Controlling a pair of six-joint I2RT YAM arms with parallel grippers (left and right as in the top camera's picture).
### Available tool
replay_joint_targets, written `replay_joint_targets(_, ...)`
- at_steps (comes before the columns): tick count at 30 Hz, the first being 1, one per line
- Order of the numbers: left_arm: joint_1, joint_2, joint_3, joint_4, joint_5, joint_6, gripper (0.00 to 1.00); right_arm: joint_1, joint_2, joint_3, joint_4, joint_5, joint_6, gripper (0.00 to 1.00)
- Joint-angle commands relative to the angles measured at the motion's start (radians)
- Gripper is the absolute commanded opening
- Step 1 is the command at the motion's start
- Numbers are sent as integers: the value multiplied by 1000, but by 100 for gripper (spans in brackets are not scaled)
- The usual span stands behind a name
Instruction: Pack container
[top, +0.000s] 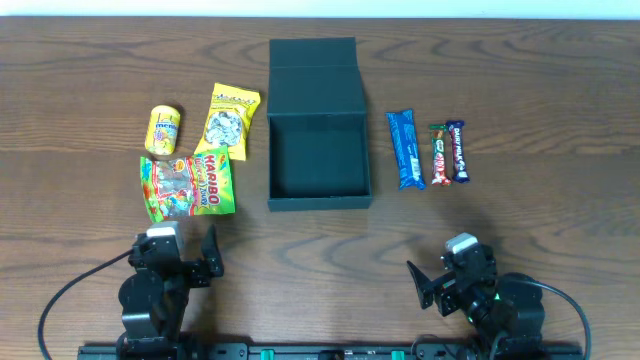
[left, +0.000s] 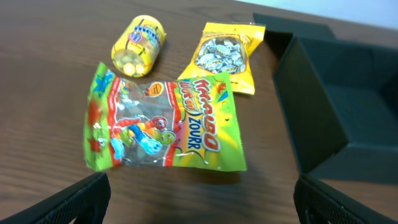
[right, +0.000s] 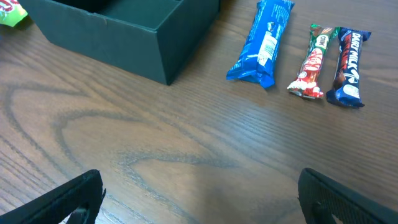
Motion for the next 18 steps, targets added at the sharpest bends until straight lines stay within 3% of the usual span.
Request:
replay_joint_targets(1, -4, -7, -18, 13, 16, -206, 95, 10, -9, -4, 0, 6, 18, 99)
replay_joint_targets(3, -4, -7, -18, 37, 44, -292, 95, 10, -9, -4, 0, 6, 18, 99)
replay_joint_targets(9, -4, 43, 27, 126, 124, -242, 95, 10, -9, -4, 0, 6, 18, 99)
replay_joint_targets(14, -4, 290, 242, -2, 3, -139, 95, 10, -9, -4, 0, 6, 18, 99)
replay_joint_targets(18, -4, 637, 554, -182, -181, -33, 95, 10, -9, -4, 0, 6, 18, 99)
